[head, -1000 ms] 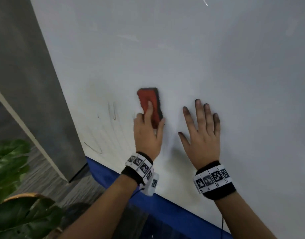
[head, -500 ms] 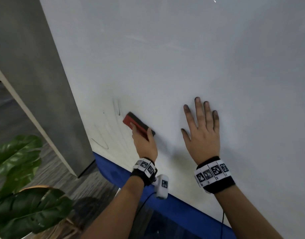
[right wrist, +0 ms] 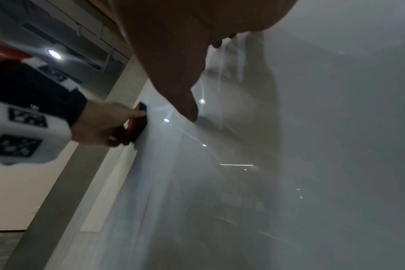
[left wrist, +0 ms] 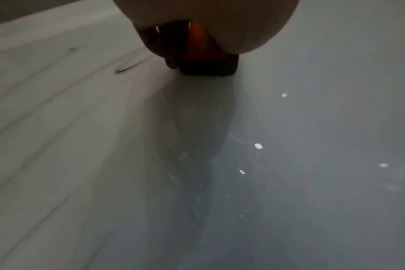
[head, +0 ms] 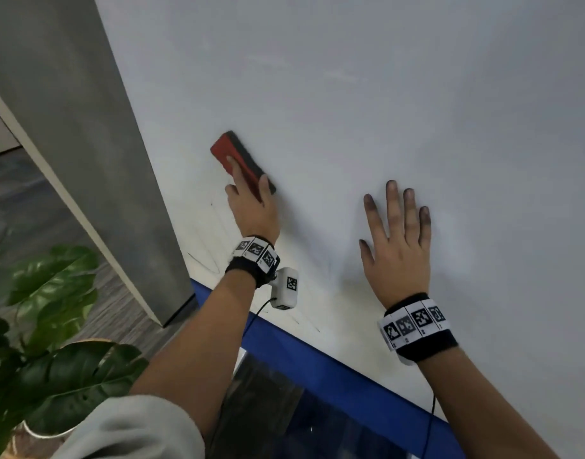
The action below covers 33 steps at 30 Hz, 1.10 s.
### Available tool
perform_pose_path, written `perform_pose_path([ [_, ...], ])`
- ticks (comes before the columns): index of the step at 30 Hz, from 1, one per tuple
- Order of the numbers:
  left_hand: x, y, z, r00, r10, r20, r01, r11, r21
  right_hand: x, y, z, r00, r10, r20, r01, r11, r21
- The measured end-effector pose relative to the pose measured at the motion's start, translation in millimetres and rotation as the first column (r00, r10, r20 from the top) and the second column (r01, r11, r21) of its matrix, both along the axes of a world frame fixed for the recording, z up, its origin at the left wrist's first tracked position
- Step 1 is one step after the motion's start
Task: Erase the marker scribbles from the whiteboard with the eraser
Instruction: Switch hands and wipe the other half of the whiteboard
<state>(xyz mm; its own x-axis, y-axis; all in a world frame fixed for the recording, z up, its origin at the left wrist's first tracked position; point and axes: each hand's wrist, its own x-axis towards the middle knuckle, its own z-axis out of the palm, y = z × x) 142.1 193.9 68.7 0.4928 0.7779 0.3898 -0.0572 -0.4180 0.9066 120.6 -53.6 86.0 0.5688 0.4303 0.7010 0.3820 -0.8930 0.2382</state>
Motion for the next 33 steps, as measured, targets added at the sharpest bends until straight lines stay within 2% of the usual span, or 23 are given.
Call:
perform_pose_path([
  [2, -3.9, 4.9, -33.8, 0.987, 0.044, -0.152, -0.067, 0.987, -0.147, -0.1, 1.5, -1.3, 1.0, -0.006, -0.015, 0.006, 1.0, 0.008],
  [4, -15.8, 9.5, -66.1, 0.951, -0.013, -0.309, -0.08, 0.955, -0.287, -2.1, 4.8, -1.7, 0.999, -0.016, -0.041, 0.017, 1.0, 0.015],
  [7, -25.3, 16.2, -75.9, 0.936, -0.096, -0.339, -0.033, 0.934, -0.356, -3.4, 8.3, -3.3, 0.999, -0.01, -0.046, 0.011, 1.0, 0.029],
  [9, -18.6, 29.0, -62.4, 0.95, -0.061, -0.307, -0.043, 0.946, -0.321, -2.2, 8.9, -5.0, 1.0, -0.008, -0.029, 0.009, 1.0, 0.028],
  [11, -10.1, 49.4, -41.6, 0.975, 0.012, -0.224, -0.059, 0.977, -0.204, -0.5, 10.2, -7.6, 1.0, -0.013, -0.014, 0.014, 0.999, 0.032],
  [14, -1.3, 81.0, -20.6, 0.995, 0.035, -0.097, -0.036, 0.999, -0.017, 1.3, 14.1, -10.8, 1.0, -0.026, -0.015, 0.027, 0.998, 0.049],
  [16, 4.5, 95.2, -29.0, 0.991, 0.052, -0.124, -0.053, 0.999, -0.006, 1.2, 17.3, -12.1, 0.999, -0.037, -0.017, 0.038, 0.997, 0.061],
  [18, 6.7, 100.8, -58.2, 0.964, 0.076, -0.254, -0.112, 0.985, -0.132, 1.6, 18.7, -13.1, 0.999, -0.045, -0.012, 0.045, 0.997, 0.063],
  [20, 1.8, 96.0, -95.2, 0.914, 0.031, -0.406, -0.162, 0.942, -0.293, 1.5, 18.7, -13.9, 0.999, -0.054, -0.001, 0.054, 0.997, 0.056],
  [22, -4.1, 82.4, -123.1, 0.889, -0.027, -0.457, -0.169, 0.908, -0.384, 0.2, 17.4, -15.2, 0.998, -0.055, 0.01, 0.054, 0.997, 0.047],
  [24, -5.3, 66.1, -130.7, 0.882, -0.049, -0.468, -0.175, 0.889, -0.423, -0.3, 15.6, -16.3, 0.998, -0.058, 0.017, 0.057, 0.998, 0.028],
  [26, -5.5, 53.0, -123.1, 0.893, -0.016, -0.449, -0.185, 0.898, -0.399, -0.4, 14.7, -16.4, 0.998, -0.054, 0.012, 0.054, 0.998, 0.016],
  [28, -9.7, 36.6, -106.3, 0.951, 0.008, -0.308, -0.098, 0.955, -0.279, -0.9, 14.7, -16.2, 0.999, -0.049, 0.003, 0.049, 0.999, 0.02],
  [30, -17.8, 5.8, -88.6, 0.989, -0.09, -0.119, 0.072, 0.985, -0.154, -1.9, 15.7, -16.0, 0.999, -0.053, -0.006, 0.053, 0.998, 0.023],
  [31, -21.3, -13.8, -84.0, 0.986, -0.151, -0.075, 0.143, 0.985, -0.1, -2.8, 16.1, -15.9, 0.998, -0.055, -0.011, 0.055, 0.998, 0.023],
  [33, -27.5, -54.8, -83.4, 0.976, -0.203, -0.076, 0.202, 0.979, -0.016, -5.6, 14.9, -15.9, 0.999, -0.042, -0.024, 0.042, 0.999, 0.019],
])
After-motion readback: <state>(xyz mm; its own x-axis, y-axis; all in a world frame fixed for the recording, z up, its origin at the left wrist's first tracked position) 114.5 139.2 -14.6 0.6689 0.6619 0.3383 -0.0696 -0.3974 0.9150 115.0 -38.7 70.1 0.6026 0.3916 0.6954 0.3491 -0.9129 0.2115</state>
